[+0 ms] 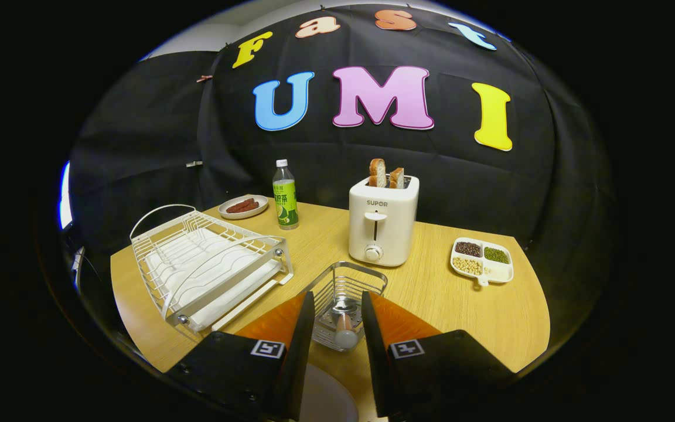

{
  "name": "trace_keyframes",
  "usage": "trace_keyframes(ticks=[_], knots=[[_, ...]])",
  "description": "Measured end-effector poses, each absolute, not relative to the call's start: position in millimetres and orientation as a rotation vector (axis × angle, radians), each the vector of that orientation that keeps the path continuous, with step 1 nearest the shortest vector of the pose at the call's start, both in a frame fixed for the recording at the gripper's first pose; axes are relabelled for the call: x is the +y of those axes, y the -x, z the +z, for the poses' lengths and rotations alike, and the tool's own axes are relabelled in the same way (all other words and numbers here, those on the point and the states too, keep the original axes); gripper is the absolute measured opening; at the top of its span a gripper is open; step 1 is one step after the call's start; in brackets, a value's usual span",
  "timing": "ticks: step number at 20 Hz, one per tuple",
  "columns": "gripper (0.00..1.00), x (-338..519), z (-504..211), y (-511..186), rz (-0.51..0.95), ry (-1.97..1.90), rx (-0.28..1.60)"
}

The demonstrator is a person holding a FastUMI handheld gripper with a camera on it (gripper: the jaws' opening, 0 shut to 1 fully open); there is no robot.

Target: Take the plate from the dish rack, then take the spoon from the basket and place it into the plate.

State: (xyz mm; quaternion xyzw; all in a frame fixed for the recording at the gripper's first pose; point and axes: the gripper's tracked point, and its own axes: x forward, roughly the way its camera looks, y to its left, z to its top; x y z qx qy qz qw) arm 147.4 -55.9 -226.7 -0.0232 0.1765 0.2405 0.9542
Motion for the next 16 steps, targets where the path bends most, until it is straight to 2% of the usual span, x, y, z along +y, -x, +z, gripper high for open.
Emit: trace_keyframes(ticks=[4, 6, 7, 16], knots=[[0.46, -51.2, -234.9, -155.5, 0.479, 0.046, 0.366], [0.34, -54.2, -235.8, -160.8, 0.449, 0.035, 0.370], [0.24, -52.9, -236.2, -162.5, 0.445, 0.015, 0.377], [0.18, -48.1, -228.3, -159.4, 0.502, 0.086, 0.373]])
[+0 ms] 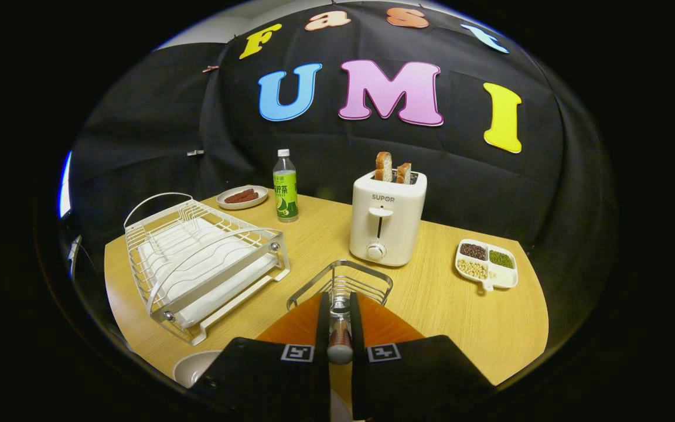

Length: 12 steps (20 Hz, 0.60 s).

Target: Take the plate from the dish rack, then take the spoon from the basket and place it into the plate.

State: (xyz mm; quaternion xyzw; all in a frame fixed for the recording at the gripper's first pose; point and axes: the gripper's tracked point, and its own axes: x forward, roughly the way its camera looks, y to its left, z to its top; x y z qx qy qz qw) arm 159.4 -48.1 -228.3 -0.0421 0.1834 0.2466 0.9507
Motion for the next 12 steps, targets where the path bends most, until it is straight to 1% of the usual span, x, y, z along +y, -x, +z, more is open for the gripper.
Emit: trace_keyframes(ticks=[8, 12], knots=[[0.18, -62.6, -160.1, -151.7, 0.519, 0.030, 0.332], [0.18, -63.1, -125.2, -121.5, 0.564, -0.043, 0.344]])
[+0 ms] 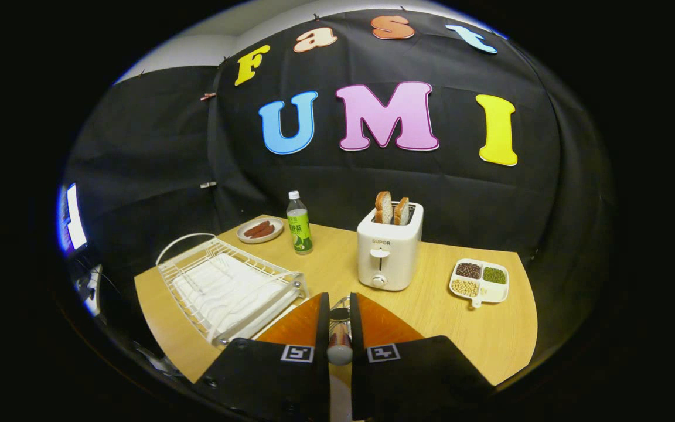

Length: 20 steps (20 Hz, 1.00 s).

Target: Take the plate from the dish rack, then take the spoon from the basket and place it into the plate.

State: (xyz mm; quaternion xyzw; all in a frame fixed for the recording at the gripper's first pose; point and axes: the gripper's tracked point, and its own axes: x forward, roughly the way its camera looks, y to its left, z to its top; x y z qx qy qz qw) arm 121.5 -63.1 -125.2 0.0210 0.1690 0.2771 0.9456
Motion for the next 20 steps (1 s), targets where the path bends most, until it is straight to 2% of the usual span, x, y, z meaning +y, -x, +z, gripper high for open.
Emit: trace_keyframes(ticks=[5, 10, 15, 20], knots=[[0.18, -54.2, -121.4, -67.3, 0.667, -0.020, 0.398], [0.18, -45.8, -159.6, -31.2, 0.763, 0.049, 0.456], [0.18, -41.6, -213.7, -19.8, 0.771, 0.069, 0.551], [0.18, -48.2, -227.7, -16.2, 0.756, 0.073, 0.582]])
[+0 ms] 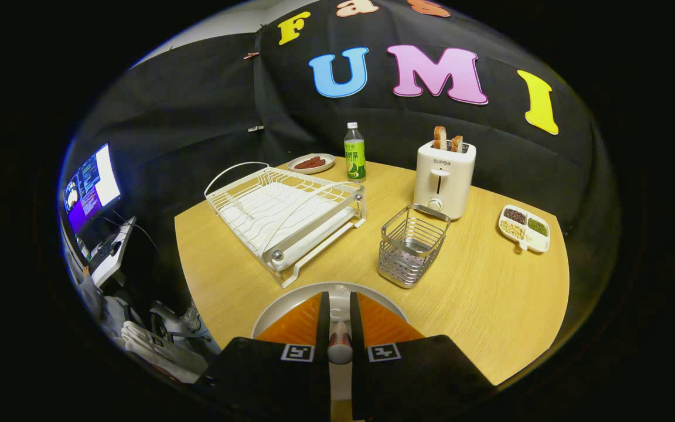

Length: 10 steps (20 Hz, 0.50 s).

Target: Take the plate from the dish rack, then take the spoon from the basket and place it into the plate.

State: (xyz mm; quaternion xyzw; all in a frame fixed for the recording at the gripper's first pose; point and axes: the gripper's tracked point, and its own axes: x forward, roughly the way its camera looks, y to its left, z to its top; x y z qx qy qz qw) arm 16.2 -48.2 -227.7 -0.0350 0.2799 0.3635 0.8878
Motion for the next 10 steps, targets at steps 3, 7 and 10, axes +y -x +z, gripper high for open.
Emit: trace_keyframes(ticks=[3, 7, 10], knots=[[0.19, -50.8, -227.8, -16.0, 0.743, 0.064, 0.589], [0.23, -46.9, -224.9, -20.0, 0.728, 0.054, 0.593], [0.80, -47.3, -196.4, -27.0, 0.686, -0.025, 0.568]])
